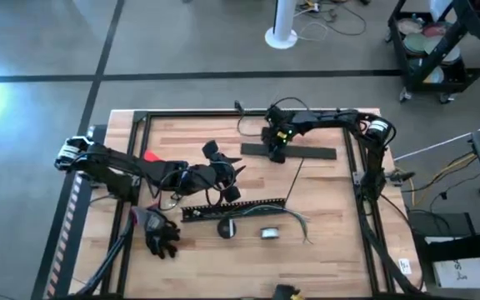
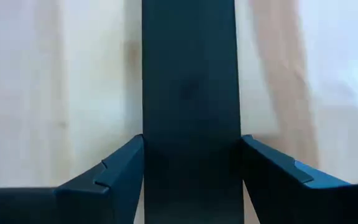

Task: Ziptie cables
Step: Close the black cable duct

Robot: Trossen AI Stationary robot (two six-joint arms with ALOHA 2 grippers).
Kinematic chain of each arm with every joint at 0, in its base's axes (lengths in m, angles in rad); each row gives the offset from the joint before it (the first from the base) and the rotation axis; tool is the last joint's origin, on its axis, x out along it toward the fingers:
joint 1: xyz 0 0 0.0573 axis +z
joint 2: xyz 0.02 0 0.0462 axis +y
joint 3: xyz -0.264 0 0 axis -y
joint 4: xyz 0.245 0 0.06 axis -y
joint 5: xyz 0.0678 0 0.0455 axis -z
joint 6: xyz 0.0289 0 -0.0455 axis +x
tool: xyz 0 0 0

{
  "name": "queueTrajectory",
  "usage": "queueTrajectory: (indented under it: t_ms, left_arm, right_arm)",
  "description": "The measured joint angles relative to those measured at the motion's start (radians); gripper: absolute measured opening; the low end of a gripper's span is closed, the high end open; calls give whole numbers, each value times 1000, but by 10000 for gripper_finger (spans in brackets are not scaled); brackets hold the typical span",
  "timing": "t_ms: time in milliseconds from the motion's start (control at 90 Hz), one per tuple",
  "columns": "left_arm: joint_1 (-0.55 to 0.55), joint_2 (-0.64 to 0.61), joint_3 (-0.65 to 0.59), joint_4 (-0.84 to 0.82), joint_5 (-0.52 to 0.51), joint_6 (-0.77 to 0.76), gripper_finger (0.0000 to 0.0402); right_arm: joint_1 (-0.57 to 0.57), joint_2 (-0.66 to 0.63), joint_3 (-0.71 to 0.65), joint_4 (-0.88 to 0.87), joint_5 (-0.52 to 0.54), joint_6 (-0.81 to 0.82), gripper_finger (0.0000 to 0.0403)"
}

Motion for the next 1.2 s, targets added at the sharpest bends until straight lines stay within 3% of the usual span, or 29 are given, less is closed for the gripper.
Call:
queueTrajectory:
  t_ms: [256, 467, 656, 922, 1078, 1200]
  left_arm:
    - [-14, -8, -7, -212, 104, -204, 100]
    - [-105, -8, -38, -352, 129, -456, 102]
    - [-225, -8, -76, -341, 74, -514, 100]
    - [-302, -7, -134, -303, 13, -565, 125]
    - [-288, -19, -224, -216, -34, -554, 152]
    - [-230, -37, -303, -137, -31, -544, 170]
  right_arm:
    - [133, -49, -1, 126, 8, 29, 207]
    - [244, -151, -1, 46, 49, 112, 204]
    - [397, -261, 0, -105, 273, 178, 202]
    - [577, -356, -11, -178, 279, 405, 200]
    - [669, -330, -16, -175, 296, 444, 188]
    - [701, -278, -18, -158, 334, 467, 155]
